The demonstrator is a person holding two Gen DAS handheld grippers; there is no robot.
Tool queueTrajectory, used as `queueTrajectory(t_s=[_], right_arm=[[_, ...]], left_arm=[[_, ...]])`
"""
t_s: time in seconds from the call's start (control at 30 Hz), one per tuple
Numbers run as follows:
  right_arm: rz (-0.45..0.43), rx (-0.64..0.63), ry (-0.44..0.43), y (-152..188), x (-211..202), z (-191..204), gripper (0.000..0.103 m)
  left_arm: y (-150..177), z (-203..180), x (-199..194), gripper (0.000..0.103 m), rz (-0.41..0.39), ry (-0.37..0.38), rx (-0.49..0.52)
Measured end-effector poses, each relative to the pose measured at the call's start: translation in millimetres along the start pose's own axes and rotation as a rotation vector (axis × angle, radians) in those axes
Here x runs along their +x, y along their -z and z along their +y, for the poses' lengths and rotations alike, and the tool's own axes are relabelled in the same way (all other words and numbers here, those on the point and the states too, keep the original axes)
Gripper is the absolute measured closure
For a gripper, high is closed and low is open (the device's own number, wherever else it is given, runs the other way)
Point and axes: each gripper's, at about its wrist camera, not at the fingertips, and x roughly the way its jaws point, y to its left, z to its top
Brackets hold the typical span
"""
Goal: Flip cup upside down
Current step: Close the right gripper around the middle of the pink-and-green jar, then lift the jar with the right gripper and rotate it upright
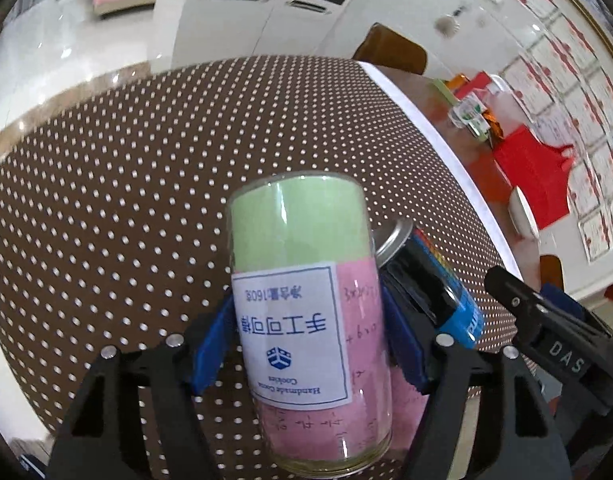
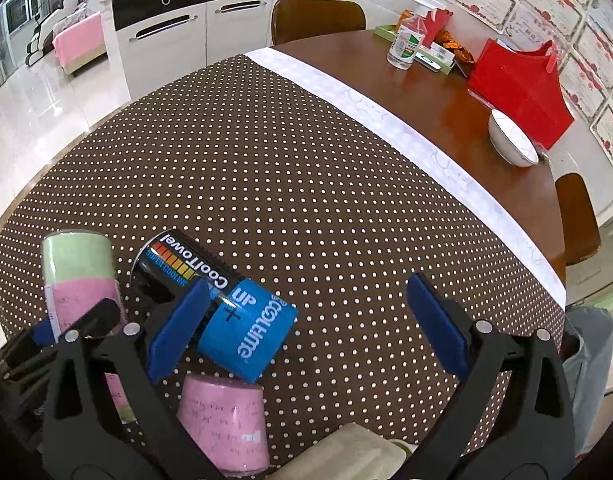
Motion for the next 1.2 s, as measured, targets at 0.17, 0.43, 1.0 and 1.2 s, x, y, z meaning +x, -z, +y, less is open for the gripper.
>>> queueTrajectory(t_s=[0.17,0.43,1.0,1.2], right_arm=[[-0.015,0.032,0.002,9.1,-10.3,-6.6,0.006],[-0.053,0.12,-0.003,36.3,-44.5,-27.8,0.006],[-0.128,0.303,0.013,121.4,-110.2,-43.3,0.006],[-0.123,0.363,0.014,161.5,-121.7,-46.5,0.006]], left_arm=[[0.6,1.6,-10.4,0.033,0.0,-0.029,0.072],[11.4,-3.9,-43.2,0.033,0.0,0.002,0.19],[93.7,-27.9,-114.3,0.033,0.062,0.108,0.49],[124.2,-36.0,-116.3,0.033,0.104,0.123,0.574]])
